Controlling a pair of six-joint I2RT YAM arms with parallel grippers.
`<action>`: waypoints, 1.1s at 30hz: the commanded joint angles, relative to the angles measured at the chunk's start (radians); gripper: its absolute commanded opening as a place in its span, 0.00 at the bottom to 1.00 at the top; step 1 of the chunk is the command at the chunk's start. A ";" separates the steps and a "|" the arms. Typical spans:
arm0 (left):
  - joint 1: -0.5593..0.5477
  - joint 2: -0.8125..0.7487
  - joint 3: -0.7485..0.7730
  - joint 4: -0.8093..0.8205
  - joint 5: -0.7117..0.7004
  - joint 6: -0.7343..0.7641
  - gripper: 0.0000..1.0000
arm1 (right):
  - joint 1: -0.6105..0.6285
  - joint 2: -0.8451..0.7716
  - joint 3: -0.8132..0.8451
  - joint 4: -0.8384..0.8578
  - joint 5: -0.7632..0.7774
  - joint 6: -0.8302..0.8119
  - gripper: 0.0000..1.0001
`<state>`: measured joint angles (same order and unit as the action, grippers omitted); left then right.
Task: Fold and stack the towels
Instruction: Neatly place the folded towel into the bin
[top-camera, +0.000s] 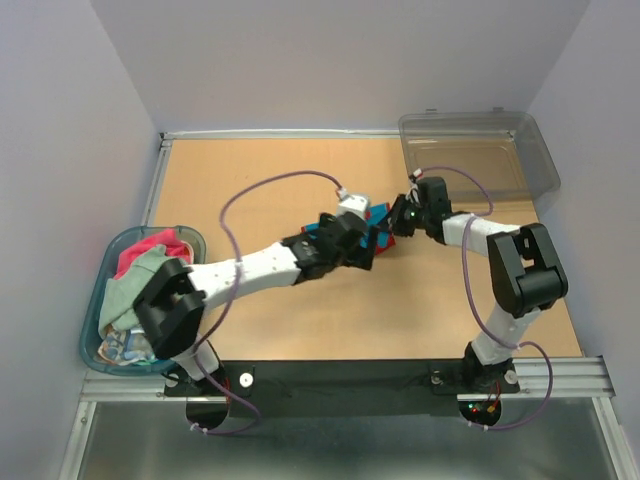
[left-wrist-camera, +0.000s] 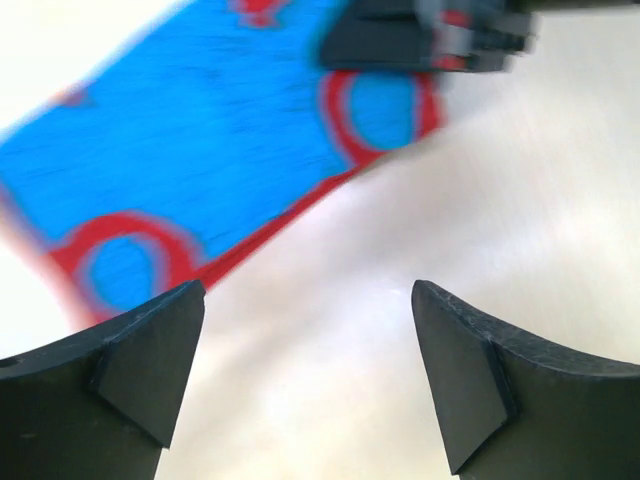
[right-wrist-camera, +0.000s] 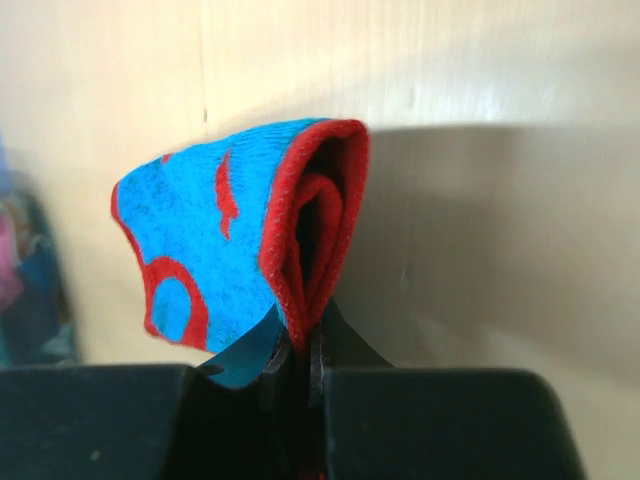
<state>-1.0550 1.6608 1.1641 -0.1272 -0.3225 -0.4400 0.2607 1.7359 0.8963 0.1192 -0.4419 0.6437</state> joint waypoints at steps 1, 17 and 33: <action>0.148 -0.235 -0.076 -0.026 0.049 0.021 0.96 | -0.014 0.040 0.252 -0.249 0.103 -0.292 0.00; 0.635 -0.518 -0.291 0.080 -0.030 0.219 0.96 | -0.164 0.343 1.059 -0.690 0.230 -0.817 0.00; 0.641 -0.426 -0.331 0.121 -0.124 0.233 0.95 | -0.376 0.553 1.267 -0.711 0.264 -1.081 0.01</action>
<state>-0.4122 1.2350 0.8444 -0.0414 -0.4339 -0.2203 -0.0883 2.2498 2.1143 -0.5770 -0.2146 -0.3527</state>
